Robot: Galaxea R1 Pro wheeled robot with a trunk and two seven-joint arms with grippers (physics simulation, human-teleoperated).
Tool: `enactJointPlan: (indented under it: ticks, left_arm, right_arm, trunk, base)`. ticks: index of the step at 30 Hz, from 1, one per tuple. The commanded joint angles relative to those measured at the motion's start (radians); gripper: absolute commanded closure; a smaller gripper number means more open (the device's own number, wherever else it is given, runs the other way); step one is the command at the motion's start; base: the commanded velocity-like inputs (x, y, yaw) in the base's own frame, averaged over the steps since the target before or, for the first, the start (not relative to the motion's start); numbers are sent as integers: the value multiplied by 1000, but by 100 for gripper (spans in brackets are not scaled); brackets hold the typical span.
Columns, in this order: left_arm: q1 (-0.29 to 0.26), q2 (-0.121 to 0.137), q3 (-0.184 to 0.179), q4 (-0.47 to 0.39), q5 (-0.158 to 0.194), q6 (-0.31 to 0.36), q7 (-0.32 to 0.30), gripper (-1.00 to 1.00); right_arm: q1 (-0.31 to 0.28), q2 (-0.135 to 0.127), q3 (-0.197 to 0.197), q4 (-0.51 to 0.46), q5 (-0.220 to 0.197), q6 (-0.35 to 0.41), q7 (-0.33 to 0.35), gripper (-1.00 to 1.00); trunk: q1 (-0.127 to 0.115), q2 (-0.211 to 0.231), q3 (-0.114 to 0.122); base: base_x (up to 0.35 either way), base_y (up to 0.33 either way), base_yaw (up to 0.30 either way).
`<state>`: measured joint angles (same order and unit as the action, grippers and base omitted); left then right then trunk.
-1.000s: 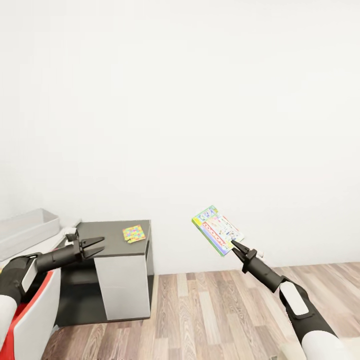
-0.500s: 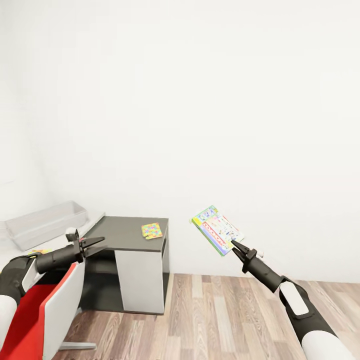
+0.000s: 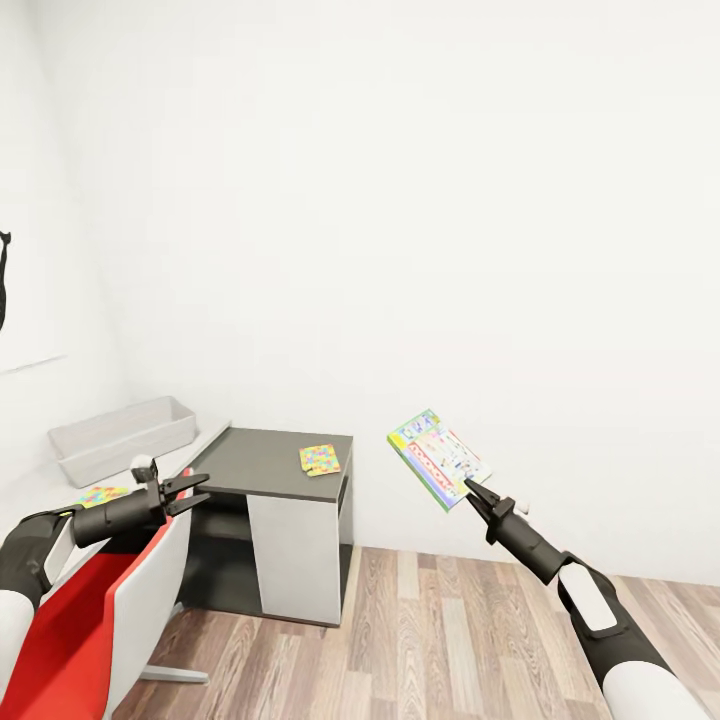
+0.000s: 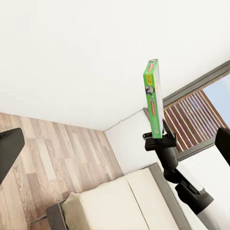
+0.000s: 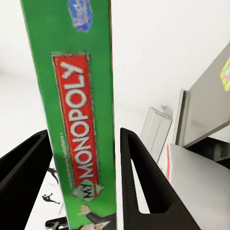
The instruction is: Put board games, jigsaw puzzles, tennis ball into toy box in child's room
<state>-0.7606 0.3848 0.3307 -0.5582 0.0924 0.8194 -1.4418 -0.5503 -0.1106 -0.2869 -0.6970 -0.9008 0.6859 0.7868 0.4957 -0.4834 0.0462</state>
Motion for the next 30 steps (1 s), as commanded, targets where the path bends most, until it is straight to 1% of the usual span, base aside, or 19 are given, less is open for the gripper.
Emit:
enactJointPlan:
  ticks: [1, 26, 30]
  left_arm:
    - [0, 0, 1, 0, 0, 11, -3, -100]
    - [0, 0, 1, 1, 0, 11, -2, -100]
    - [0, 0, 1, 1, 0, 11, -3, -100]
  right_arm:
    - [0, 0, -2, 1, -3, 4, 1, 100]
    - [0, -1, -5, 11, -8, 3, 14, 100]
    - [0, -1, -5, 11, -8, 3, 14, 100]
  trunk:
    - [0, -1, 0]
    - [0, -1, 0]
    - [0, -1, 1]
  base:
    - [0, -1, 6]
    - [0, 0, 1]
    - [0, 0, 118]
